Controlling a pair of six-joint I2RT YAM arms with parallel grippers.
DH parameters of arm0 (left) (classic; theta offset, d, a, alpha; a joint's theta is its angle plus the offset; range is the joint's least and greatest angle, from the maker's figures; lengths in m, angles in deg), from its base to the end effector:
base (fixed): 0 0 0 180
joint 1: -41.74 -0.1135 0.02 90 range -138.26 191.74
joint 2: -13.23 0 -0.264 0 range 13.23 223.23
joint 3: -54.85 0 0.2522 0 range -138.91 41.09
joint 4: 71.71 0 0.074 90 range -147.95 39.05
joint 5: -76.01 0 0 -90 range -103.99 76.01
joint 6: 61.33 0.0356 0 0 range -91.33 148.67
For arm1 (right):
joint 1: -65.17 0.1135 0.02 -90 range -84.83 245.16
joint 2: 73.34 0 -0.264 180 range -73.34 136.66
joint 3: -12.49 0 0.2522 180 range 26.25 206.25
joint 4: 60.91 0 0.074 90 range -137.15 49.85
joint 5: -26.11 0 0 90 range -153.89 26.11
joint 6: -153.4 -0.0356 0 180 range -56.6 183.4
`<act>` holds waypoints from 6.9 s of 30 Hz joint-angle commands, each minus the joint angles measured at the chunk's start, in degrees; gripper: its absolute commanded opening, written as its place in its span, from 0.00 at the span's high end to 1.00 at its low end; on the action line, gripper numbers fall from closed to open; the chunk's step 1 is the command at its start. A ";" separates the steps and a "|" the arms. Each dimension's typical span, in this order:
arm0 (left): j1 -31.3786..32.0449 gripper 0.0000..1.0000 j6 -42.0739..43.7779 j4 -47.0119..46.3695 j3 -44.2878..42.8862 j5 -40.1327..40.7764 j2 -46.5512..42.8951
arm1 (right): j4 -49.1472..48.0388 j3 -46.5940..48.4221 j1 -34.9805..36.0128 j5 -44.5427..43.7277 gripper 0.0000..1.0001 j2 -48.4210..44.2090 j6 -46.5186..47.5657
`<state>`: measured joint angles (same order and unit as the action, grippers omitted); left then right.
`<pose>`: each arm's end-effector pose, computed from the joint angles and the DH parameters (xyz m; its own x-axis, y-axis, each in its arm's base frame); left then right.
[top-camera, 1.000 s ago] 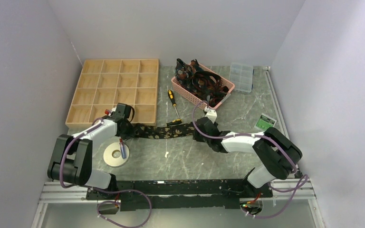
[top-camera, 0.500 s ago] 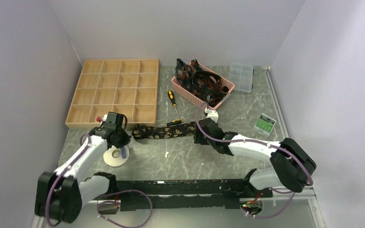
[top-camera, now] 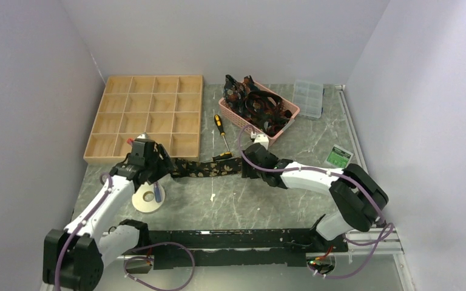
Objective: Roll the ties
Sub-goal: Roll the tie at the center of the board.
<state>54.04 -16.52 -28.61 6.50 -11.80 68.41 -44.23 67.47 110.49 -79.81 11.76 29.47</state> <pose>0.1861 -0.0392 0.2164 -0.6609 -0.5815 -0.4744 -0.3974 0.8074 -0.4361 0.2106 0.1991 0.1711 -0.7333 0.0219 -0.6796 -0.1717 0.9611 0.2162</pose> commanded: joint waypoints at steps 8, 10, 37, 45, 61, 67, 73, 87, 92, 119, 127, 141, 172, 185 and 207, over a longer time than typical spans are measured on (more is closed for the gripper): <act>1.70 0.27 2.93 -5.88 -4.34 -3.55 8.48 | 2.92 0.65 -0.91 -6.52 0.37 -0.29 1.24; 1.77 0.27 2.70 -6.11 -4.03 -3.09 7.97 | 3.10 -0.82 -2.83 -7.70 0.37 -2.49 0.17; 1.88 0.30 1.35 -6.73 -0.79 -5.47 6.31 | -2.65 -9.33 -15.53 3.87 0.64 -4.06 -5.98; 1.86 0.31 1.16 -6.58 -0.40 -5.61 6.48 | -1.50 -8.31 -15.51 2.40 1.00 -5.97 -4.25; 1.86 0.31 -0.04 -5.82 0.78 -2.83 5.57 | -3.44 2.59 -15.41 -5.55 1.00 -0.42 3.72; 1.86 0.31 -0.28 -5.11 0.68 -2.32 4.90 | -3.19 5.99 -15.35 -7.75 1.00 4.45 7.28; 1.86 0.31 -0.22 -4.99 0.36 -2.28 4.91 | -0.70 6.98 -15.22 -9.41 0.99 6.13 8.06; 7.71 0.27 5.56 -1.07 -4.87 3.21 6.87 | -0.46 10.93 -2.39 -6.76 0.42 -1.02 7.24; 12.69 0.22 6.51 -0.01 -9.38 8.08 15.30 | -4.27 13.23 0.79 -0.29 0.44 4.48 5.05; 6.22 0.34 -0.79 7.57 -9.76 20.89 15.70 | -8.87 11.45 2.53 5.23 0.47 8.54 3.99; 5.29 0.30 -1.74 10.67 -10.72 22.53 13.66 | -9.34 11.45 3.10 5.74 0.47 8.70 4.36; 5.31 0.22 10.14 4.30 -13.64 3.42 19.19 | -12.14 11.96 4.90 9.82 0.47 9.95 4.55; 0.45 0.97 6.14 15.64 -16.21 16.40 21.24 | -11.18 2.00 1.34 1.48 0.48 4.72 -0.12; 0.47 0.97 3.66 17.77 -17.31 19.37 22.59 | -8.58 -2.31 -5.78 2.42 0.50 5.69 -4.50; 1.04 0.30 9.90 14.18 -17.69 9.82 15.00 | -4.95 -12.53 -17.29 5.42 0.50 0.72 -10.28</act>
<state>54.69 -9.90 -10.25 -10.96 5.12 84.17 -58.07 59.86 96.76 -72.31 13.57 20.20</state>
